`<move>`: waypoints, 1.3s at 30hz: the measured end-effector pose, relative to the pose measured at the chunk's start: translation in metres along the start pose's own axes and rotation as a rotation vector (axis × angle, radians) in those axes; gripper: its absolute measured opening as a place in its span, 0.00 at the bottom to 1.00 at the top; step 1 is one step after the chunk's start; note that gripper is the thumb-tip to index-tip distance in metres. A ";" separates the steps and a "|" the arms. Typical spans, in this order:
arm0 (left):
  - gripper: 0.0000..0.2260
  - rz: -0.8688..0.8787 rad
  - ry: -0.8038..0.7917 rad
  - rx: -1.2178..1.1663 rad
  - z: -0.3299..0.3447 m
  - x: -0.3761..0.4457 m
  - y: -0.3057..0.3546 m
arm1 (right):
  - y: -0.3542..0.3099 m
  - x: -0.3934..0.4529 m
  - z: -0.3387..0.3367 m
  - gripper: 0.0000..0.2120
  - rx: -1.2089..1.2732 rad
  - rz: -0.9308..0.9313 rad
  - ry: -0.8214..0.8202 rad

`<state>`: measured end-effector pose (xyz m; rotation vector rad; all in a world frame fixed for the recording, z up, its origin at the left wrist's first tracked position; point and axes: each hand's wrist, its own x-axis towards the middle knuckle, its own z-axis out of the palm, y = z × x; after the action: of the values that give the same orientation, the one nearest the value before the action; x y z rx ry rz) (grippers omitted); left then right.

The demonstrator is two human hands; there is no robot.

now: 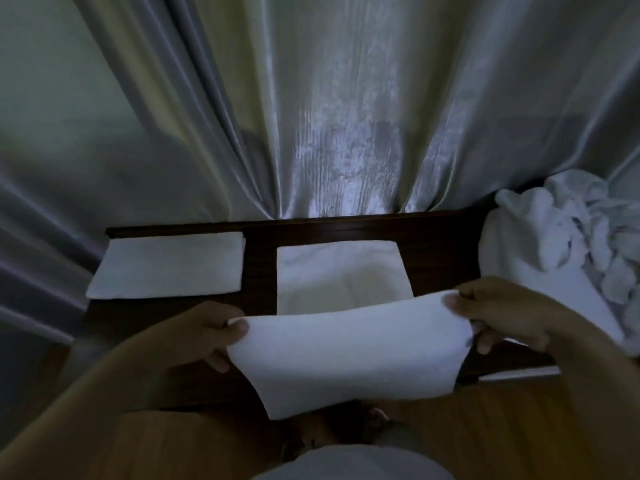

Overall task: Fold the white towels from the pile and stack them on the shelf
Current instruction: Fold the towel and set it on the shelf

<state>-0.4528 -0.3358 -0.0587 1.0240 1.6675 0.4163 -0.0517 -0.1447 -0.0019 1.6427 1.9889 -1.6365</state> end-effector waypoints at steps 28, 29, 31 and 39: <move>0.18 -0.286 0.639 -0.192 0.009 0.312 0.005 | 0.020 0.348 0.000 0.16 -0.073 0.131 0.394; 0.17 -0.291 0.631 -0.227 0.010 0.314 0.004 | 0.022 0.350 0.000 0.17 -0.058 0.140 0.392; 0.15 -0.282 0.622 -0.283 0.009 0.315 0.001 | 0.023 0.350 -0.001 0.16 -0.042 0.149 0.416; 0.06 -0.125 0.707 -0.439 0.005 0.278 0.004 | 0.035 0.328 -0.003 0.11 0.217 0.070 0.497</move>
<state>-0.4595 -0.1137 -0.2265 0.4533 2.1048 1.0972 -0.1620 0.0663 -0.2307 2.3653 1.9634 -1.5817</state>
